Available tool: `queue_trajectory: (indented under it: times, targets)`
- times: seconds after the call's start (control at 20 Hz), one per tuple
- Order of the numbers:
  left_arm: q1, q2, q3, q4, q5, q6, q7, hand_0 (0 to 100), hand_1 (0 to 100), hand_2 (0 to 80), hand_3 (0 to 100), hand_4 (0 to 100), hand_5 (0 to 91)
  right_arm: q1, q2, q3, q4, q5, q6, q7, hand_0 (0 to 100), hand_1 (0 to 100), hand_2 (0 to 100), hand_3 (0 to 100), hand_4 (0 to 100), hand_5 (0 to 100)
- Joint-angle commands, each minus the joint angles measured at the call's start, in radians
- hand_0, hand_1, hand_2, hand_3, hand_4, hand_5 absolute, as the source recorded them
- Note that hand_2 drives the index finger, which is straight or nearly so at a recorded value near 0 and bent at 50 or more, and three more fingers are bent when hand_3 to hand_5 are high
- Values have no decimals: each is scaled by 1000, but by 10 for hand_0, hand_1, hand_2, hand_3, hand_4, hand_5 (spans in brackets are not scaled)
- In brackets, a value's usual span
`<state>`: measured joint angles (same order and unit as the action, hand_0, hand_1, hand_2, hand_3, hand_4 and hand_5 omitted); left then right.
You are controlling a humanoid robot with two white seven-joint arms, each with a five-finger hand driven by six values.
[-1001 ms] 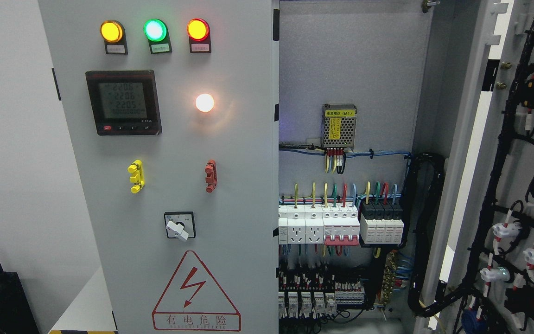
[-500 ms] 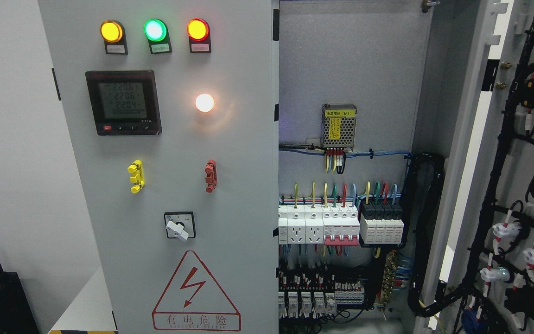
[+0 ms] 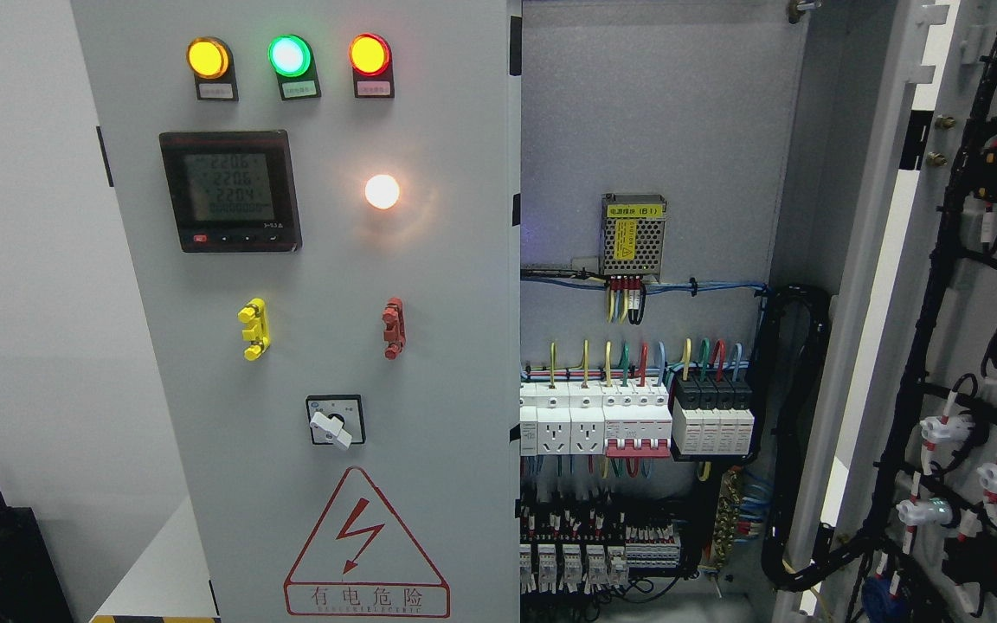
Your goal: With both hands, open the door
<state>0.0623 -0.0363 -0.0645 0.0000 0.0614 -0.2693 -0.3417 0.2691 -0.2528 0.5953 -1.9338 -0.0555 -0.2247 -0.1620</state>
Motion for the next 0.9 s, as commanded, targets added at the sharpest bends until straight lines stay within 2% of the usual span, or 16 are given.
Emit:
queue_trajectory:
  times: [0.0,0.15,0.3,0.5,0.75,0.85]
  targets:
    - [-1,-1,0,-3,0,1,0,0,0,0,0,32,0,-128,130,-64,-7,-29,25,-1,107,0,0,0,0,0]
    - [1,-1,0,-3,0,1,0,0,0,0,0,32,0,-166,155,-103,-4,-76,83,-1,107,0,0,0,0,0]
    - [1,-1,0,-3,0,1,0,0,0,0,0,31,0,-217,159,-120,4,-106,91,-1,107,0,0,0,0,0]
    - [-1,-2,0,-3,0,1,0,0,0,0,0,32,0,-280,216,-172,24,-125,119,-1,107,0,0,0,0,0]
    - [-1,-1,0,-3,0,1,0,0,0,0,0,31,0,-318,219,-175,22,-167,148,-4,107,0,0,0,0,0]
    - [1,-1,0,-3,0,1,0,0,0,0,0,31,0,-326,221,-177,22,-167,191,-7,107,0,0,0,0,0]
